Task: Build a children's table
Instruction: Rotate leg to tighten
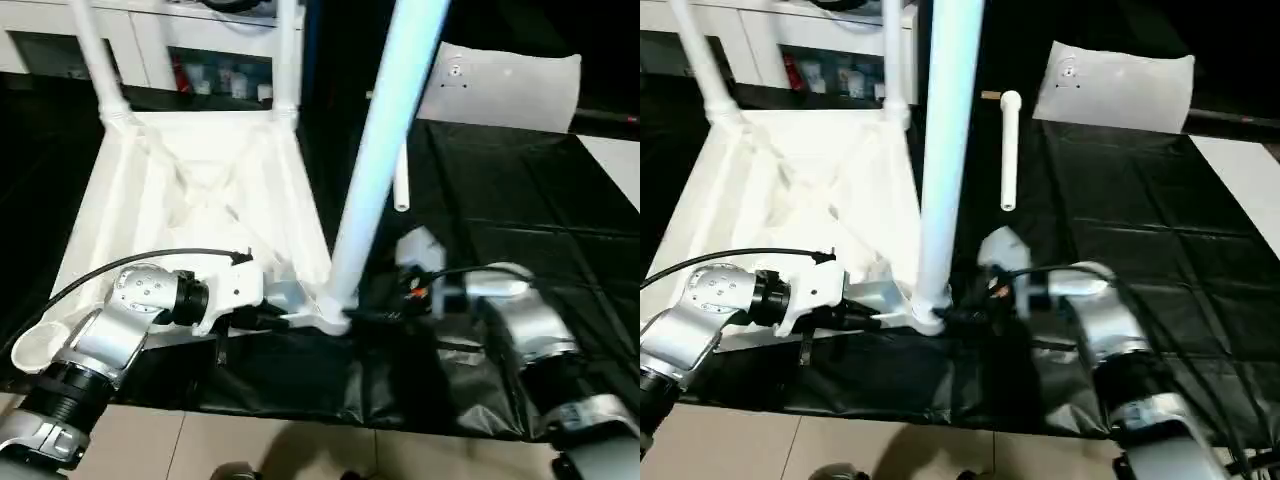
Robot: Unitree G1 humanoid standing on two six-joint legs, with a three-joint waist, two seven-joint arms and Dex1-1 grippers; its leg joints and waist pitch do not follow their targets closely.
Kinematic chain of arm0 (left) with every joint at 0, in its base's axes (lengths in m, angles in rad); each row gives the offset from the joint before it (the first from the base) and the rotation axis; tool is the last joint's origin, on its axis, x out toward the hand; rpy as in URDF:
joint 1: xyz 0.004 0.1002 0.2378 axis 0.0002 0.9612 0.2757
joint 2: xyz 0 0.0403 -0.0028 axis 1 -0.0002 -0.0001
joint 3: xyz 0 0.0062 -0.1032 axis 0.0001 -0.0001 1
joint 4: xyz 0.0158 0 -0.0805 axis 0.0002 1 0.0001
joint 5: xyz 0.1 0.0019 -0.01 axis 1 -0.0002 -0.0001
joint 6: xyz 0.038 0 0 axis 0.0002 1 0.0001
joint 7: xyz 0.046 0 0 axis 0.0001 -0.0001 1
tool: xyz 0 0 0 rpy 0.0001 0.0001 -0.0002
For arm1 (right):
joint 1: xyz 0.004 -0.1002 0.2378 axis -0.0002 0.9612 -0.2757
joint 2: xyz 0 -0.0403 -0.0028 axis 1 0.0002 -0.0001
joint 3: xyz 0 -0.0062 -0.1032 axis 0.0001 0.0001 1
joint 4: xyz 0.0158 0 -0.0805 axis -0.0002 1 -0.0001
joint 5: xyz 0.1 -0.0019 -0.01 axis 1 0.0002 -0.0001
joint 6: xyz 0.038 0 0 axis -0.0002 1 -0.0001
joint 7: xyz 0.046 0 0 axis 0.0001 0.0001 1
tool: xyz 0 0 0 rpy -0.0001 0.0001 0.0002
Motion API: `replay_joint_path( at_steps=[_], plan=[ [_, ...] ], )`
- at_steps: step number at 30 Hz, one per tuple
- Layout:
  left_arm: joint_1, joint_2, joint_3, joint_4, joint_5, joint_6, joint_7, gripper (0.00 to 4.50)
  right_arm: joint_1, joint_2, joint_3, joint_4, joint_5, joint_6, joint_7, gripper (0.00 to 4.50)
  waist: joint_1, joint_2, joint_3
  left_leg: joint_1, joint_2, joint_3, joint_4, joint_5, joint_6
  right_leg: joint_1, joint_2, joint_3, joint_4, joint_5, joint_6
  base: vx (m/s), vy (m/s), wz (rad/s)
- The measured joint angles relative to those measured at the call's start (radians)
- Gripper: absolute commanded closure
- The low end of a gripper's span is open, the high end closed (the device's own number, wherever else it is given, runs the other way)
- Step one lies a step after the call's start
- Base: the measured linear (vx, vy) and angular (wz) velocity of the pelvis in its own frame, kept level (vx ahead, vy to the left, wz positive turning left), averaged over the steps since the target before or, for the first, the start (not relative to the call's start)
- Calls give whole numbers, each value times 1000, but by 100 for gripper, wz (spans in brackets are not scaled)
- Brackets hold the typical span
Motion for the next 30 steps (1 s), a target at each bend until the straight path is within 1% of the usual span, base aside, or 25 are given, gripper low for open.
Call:
replay_joint_path(
  at_steps=[2,3,4,6,8,9,10,13,15,16,17,20,28,30],
  plan=[
    [0,0,-1,0,0,-1,-7,450,-8,2,4,4,0,0,9,7,0,0,0,0,0,0,1,0,0,0,0,0,0,0,0,0,0,0],
    [0,-1,-1,0,0,-2,-9,450,-16,3,8,13,0,0,11,24,0,0,0,0,0,0,1,0,0,0,0,0,1,0,0,0,0,0],
    [0,-1,-1,0,1,-2,-9,450,-23,7,8,26,0,0,16,24,0,0,0,0,0,0,2,0,0,0,0,0,1,0,0,0,0,0],
    [0,-2,-2,0,2,-2,-9,450,-27,15,9,44,1,0,25,51,0,-1,-1,0,0,0,2,0,-1,0,0,0,1,0,0,0,0,0],
    [0,-3,-2,0,2,-2,-10,450,-27,20,9,53,2,0,29,57,0,-1,-1,0,0,0,2,0,0,0,0,0,1,0,0,0,0,0],
    [0,-3,-2,0,2,-2,-11,450,-29,23,9,63,2,0,32,70,0,-1,-1,0,0,0,2,0,0,0,0,0,1,0,0,0,0,0],
    [0,-3,-2,0,2,-2,-12,450,-30,25,9,70,3,0,38,70,0,-2,-1,0,0,0,2,0,0,0,0,0,1,0,0,0,0,0],
    [0,-4,-2,0,2,-2,-13,450,-32,27,9,76,3,3,48,104,1,-2,-1,0,0,0,2,0,0,0,0,0,1,0,0,0,0,0],
    [0,-4,-2,0,3,-2,-13,450,-35,28,9,80,3,4,56,112,1,-2,-1,0,0,0,2,0,0,0,0,0,2,0,0,0,0,0],
    [0,-4,-2,0,3,-2,-13,450,-36,29,9,83,3,4,60,129,1,-2,-1,0,0,0,2,0,0,0,0,0,2,0,0,0,0,0],
    [0,-4,-2,0,4,-2,-13,450,-37,30,9,86,4,5,64,129,1,-2,-1,0,0,0,2,0,0,0,0,0,2,0,0,0,0,0],
    [0,-4,-1,0,4,-2,-13,450,-46,32,9,100,4,5,73,160,0,-2,-1,0,0,0,2,0,0,0,0,0,2,0,0,0,0,0],
    [0,-7,-1,0,6,1,-13,450,-41,33,6,96,9,19,75,172,1,-2,-1,0,0,0,3,0,0,0,0,0,3,0,0,0,0,0],
    [-1,-24,1,-5,4,31,-11,450,-10,33,-9,63,15,37,63,173,5,-2,-1,0,0,0,3,0,0,0,0,0,4,0,0,0,0,0]
  ],
)
